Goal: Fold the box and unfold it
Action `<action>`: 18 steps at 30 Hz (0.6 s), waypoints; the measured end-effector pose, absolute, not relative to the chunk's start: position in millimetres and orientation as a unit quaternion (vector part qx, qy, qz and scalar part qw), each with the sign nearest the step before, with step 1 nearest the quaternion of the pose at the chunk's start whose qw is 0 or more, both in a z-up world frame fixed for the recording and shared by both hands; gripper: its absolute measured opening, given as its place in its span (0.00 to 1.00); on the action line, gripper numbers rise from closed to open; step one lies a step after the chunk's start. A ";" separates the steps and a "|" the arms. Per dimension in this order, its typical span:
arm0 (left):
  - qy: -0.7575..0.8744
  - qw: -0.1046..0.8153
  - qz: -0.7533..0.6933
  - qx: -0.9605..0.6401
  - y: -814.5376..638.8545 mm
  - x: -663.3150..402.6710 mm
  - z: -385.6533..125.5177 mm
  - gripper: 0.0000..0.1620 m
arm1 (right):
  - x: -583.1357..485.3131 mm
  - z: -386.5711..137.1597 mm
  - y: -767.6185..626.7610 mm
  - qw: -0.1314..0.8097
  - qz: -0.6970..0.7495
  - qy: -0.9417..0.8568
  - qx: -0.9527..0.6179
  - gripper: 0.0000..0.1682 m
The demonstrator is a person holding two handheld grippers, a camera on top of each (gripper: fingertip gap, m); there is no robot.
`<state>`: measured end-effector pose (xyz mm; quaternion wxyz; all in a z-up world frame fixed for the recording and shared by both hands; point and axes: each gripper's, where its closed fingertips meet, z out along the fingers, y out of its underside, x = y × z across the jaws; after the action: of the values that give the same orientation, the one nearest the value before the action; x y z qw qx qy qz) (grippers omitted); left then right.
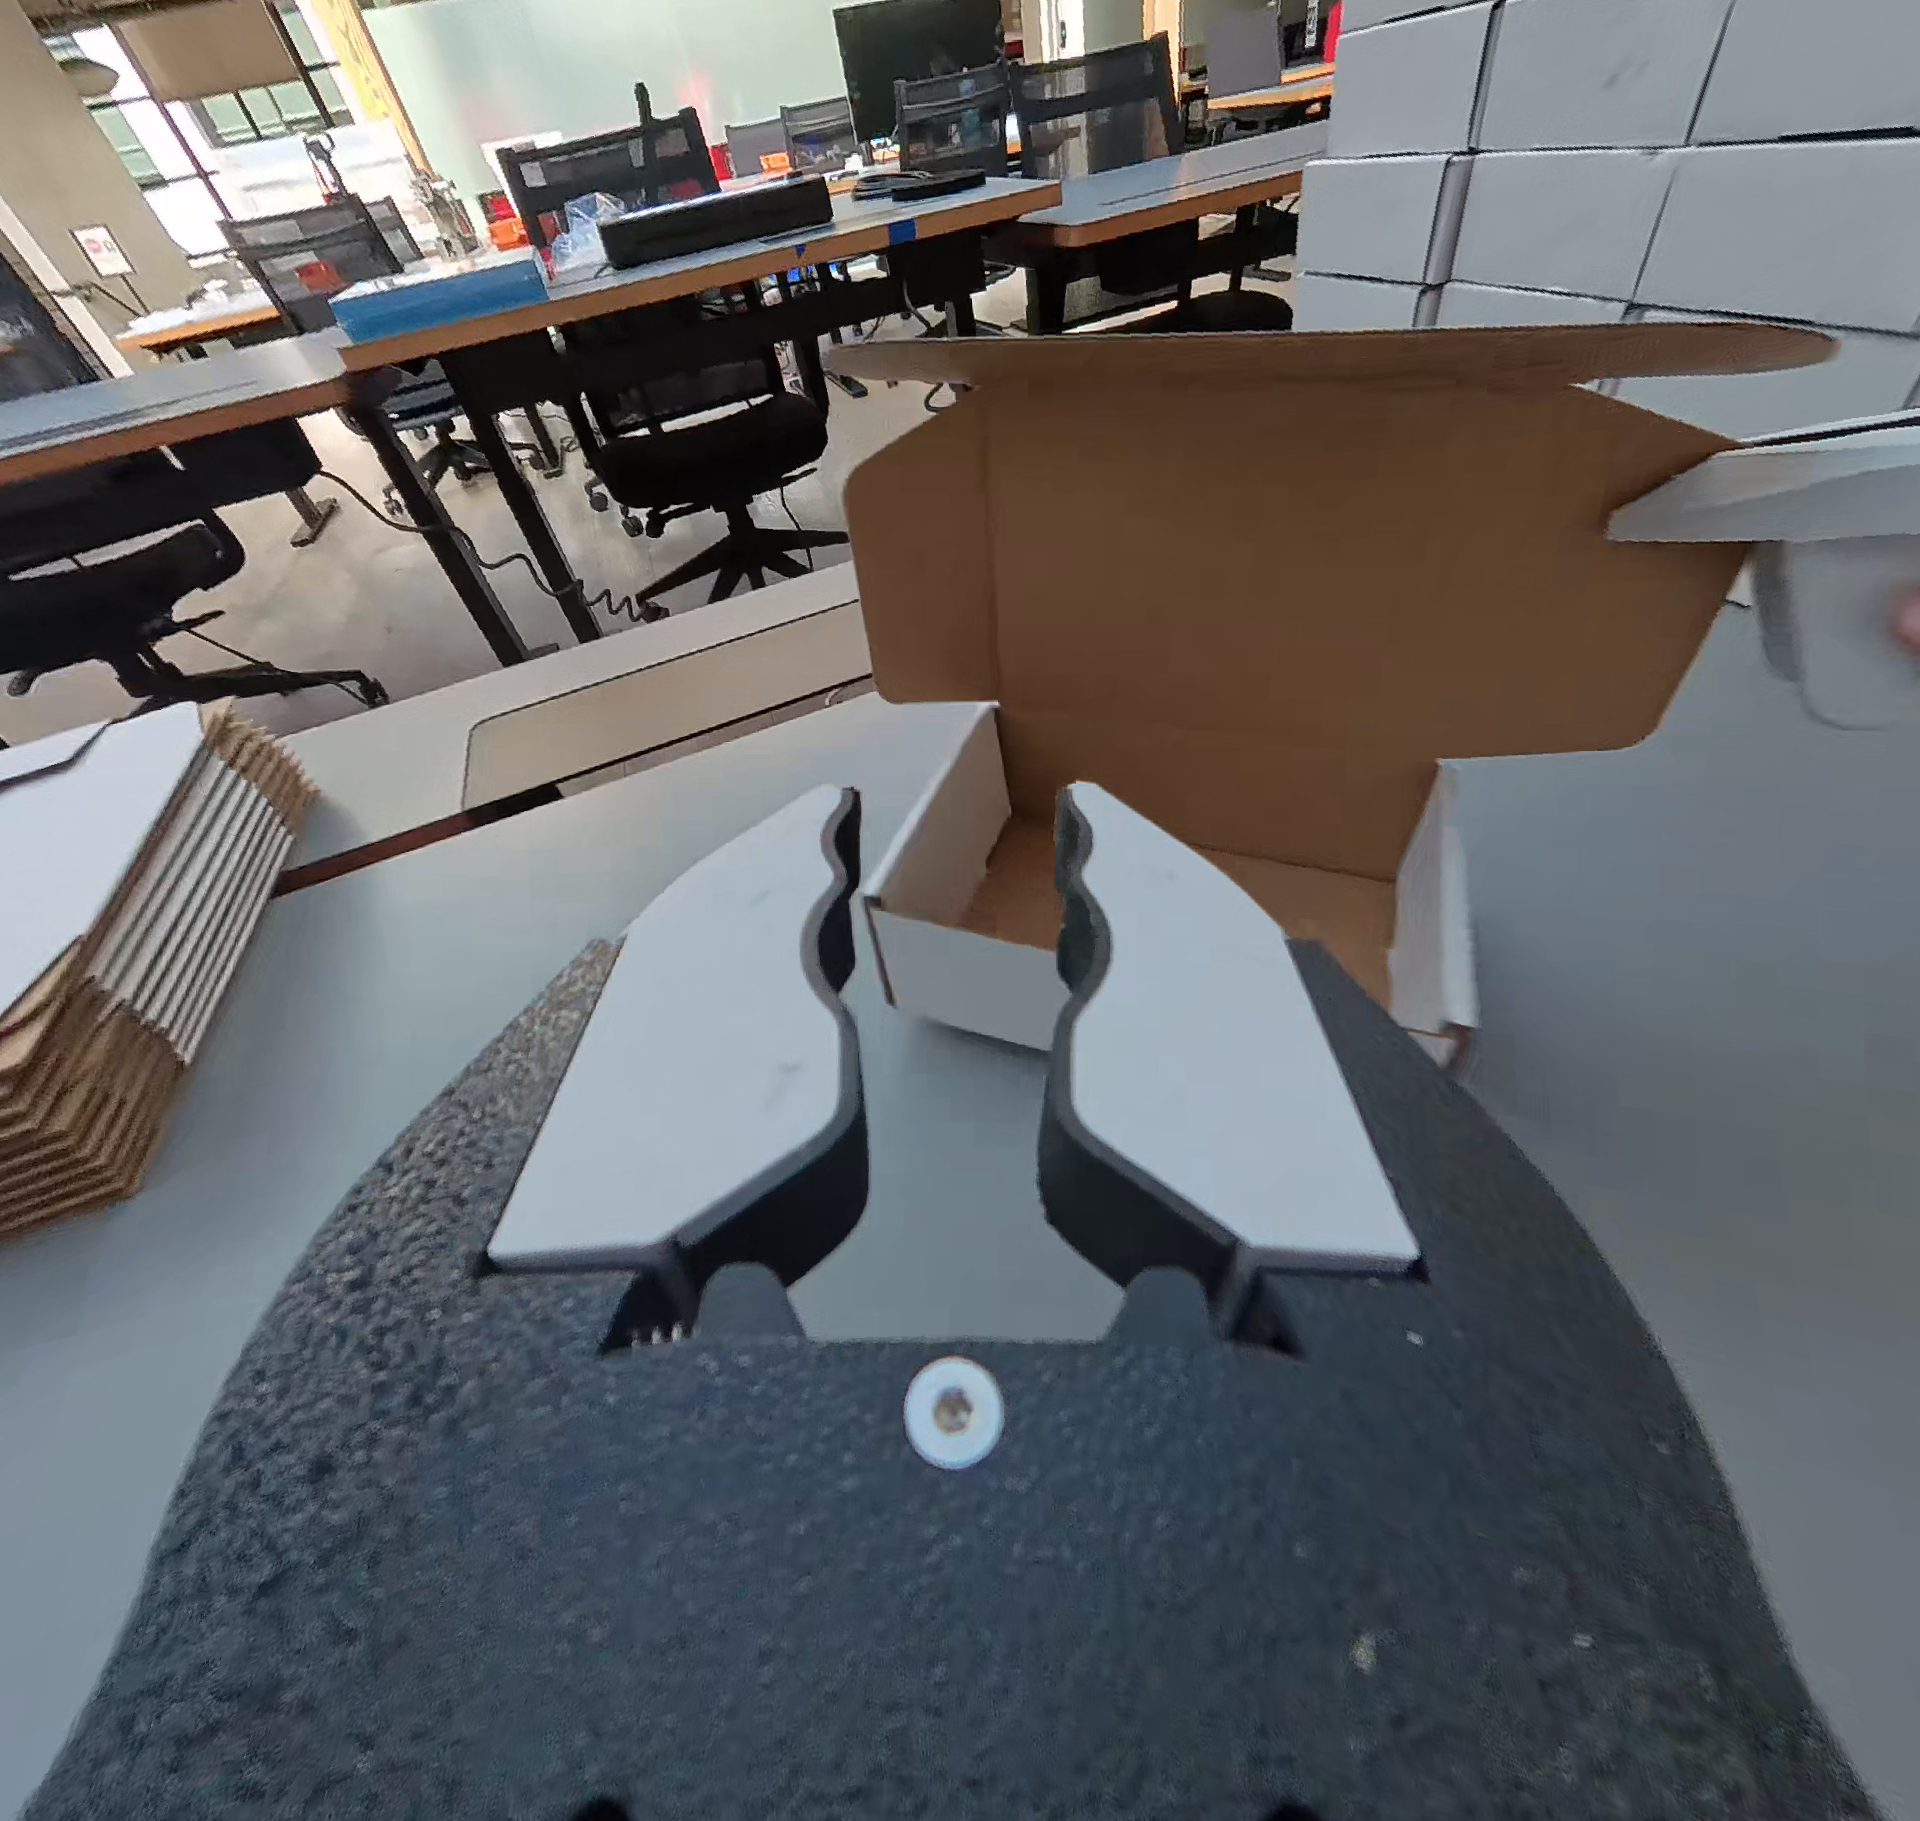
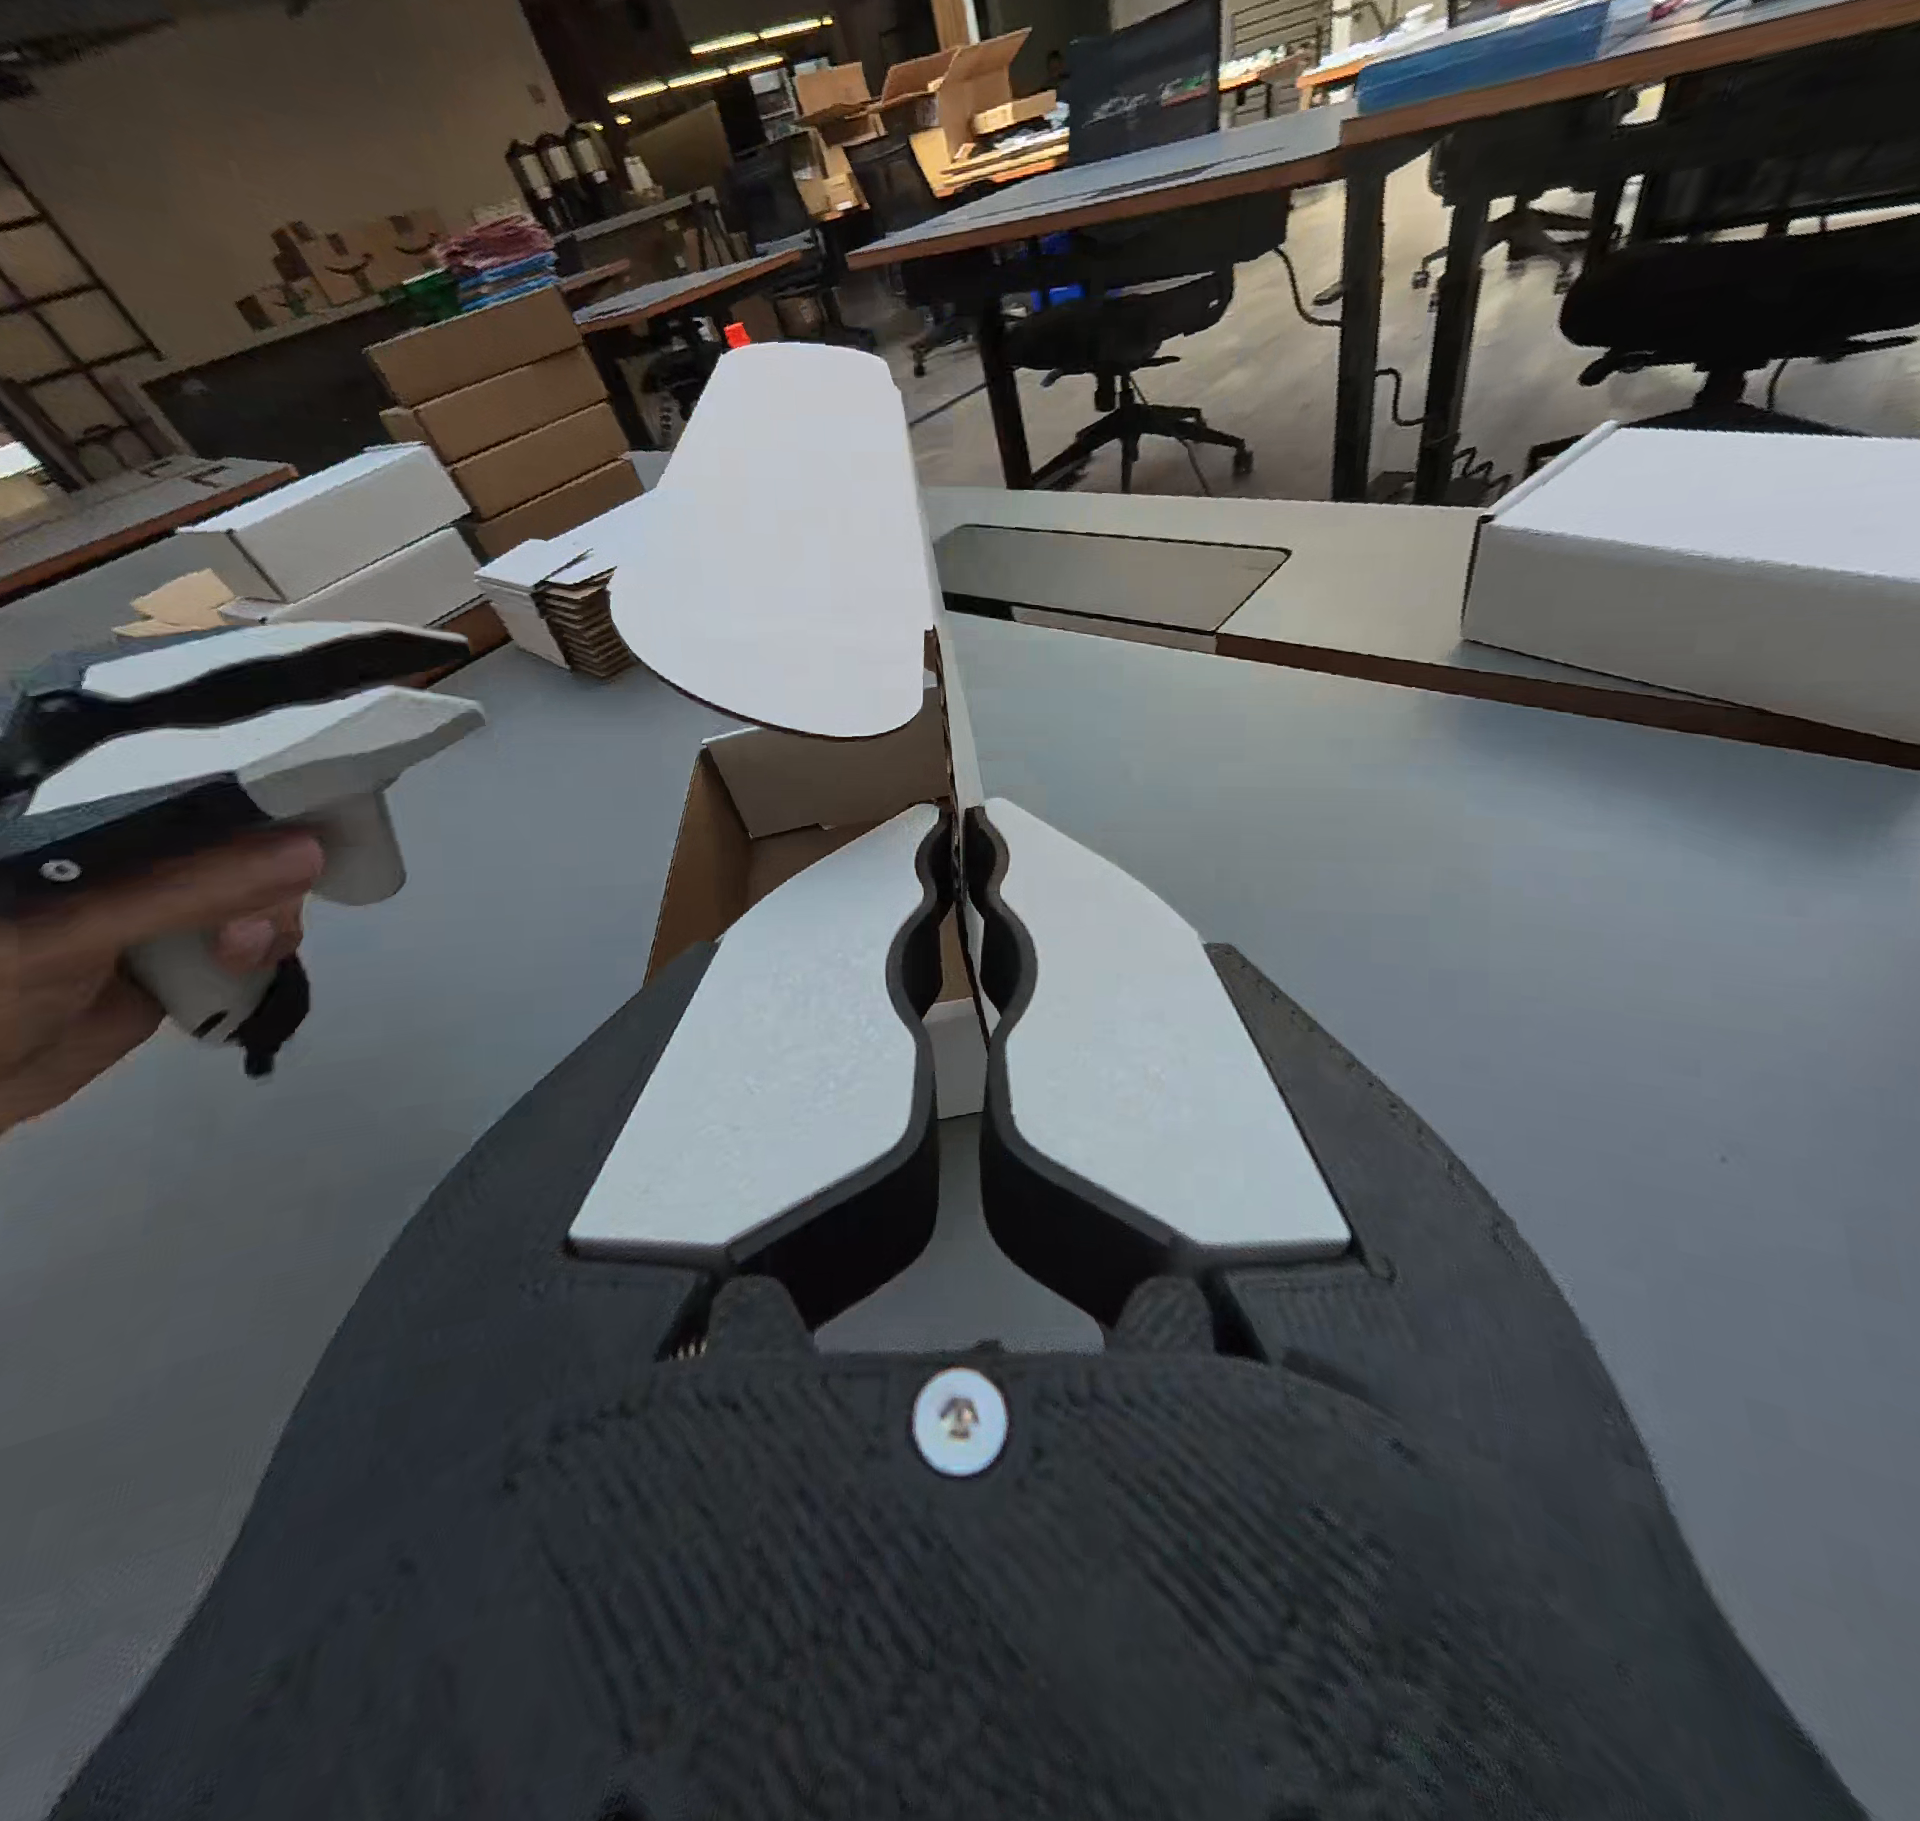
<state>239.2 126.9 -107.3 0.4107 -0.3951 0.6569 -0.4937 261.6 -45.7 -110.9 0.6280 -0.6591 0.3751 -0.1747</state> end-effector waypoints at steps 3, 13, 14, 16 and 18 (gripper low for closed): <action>0.684 0.358 -0.521 -0.366 142.1 258.1 -103.4 0.31 | 246.5 -111.0 -43.0 0.634 -0.107 0.291 -0.708 0.01; 0.772 0.194 -0.563 -0.223 114.6 246.0 -105.7 0.03 | 234.3 -110.2 -50.7 0.612 -0.064 0.189 -0.765 0.01; 0.771 0.205 -0.556 -0.235 117.6 249.4 -107.0 0.01 | 234.6 -109.6 -51.0 0.610 -0.071 0.191 -0.766 0.01; 0.763 0.205 -0.559 -0.252 117.3 250.9 -107.6 0.01 | 234.7 -109.1 -50.5 0.605 -0.083 0.192 -0.768 0.01; 0.761 0.217 -0.553 -0.260 116.9 252.3 -107.6 0.01 | 235.5 -109.2 -50.8 0.597 -0.100 0.190 -0.773 0.02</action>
<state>252.3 116.9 -107.6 0.2171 -0.2595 0.7613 -0.5531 235.5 -50.8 -109.2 0.5965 -0.7734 0.1898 -0.0996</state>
